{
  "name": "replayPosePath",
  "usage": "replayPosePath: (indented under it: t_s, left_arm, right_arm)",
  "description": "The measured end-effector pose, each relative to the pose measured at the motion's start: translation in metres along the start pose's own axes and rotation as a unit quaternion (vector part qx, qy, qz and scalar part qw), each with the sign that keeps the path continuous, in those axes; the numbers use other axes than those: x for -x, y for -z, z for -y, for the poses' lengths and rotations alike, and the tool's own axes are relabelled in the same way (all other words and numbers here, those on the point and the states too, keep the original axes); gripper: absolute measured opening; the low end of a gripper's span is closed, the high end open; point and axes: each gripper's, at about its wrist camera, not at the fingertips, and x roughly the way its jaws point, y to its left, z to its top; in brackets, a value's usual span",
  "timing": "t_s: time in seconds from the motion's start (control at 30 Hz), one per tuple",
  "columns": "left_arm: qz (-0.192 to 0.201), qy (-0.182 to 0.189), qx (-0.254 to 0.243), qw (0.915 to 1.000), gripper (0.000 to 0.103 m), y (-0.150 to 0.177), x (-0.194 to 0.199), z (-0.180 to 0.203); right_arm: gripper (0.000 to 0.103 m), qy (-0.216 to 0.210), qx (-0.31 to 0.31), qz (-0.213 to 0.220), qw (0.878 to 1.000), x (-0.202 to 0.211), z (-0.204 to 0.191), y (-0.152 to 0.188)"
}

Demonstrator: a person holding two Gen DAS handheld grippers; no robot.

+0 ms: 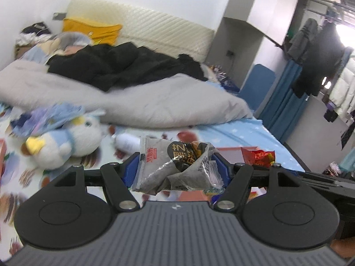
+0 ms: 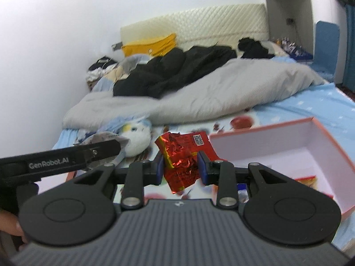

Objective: Organize snacks
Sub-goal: 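Lift and carry both held snacks over the pink box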

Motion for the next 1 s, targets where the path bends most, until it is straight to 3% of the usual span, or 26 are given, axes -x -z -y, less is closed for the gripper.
replayPosePath:
  t_s: [0.2,0.5,0.73,1.0]
  left_arm:
    - [0.006,0.026,-0.024,0.9994,0.073,-0.029,-0.016,0.033]
    - [-0.014,0.073,-0.046,0.9962,0.073,-0.046,-0.065,0.083]
    - [-0.058,0.085,-0.062,0.9927,0.073,-0.038,-0.131,0.107]
    - [-0.121,0.085,-0.068,0.9867,0.073,-0.014,-0.207,0.106]
  right_arm:
    - [0.035,0.026,-0.016,0.04,0.999,0.013,0.034,-0.023]
    - [0.035,0.048,-0.02,0.053,0.997,0.01,0.076,-0.038]
    - [0.035,0.071,-0.044,0.024,0.996,-0.019,0.117,-0.029]
    - [0.035,0.095,-0.072,-0.031,0.992,-0.065,0.153,-0.005]
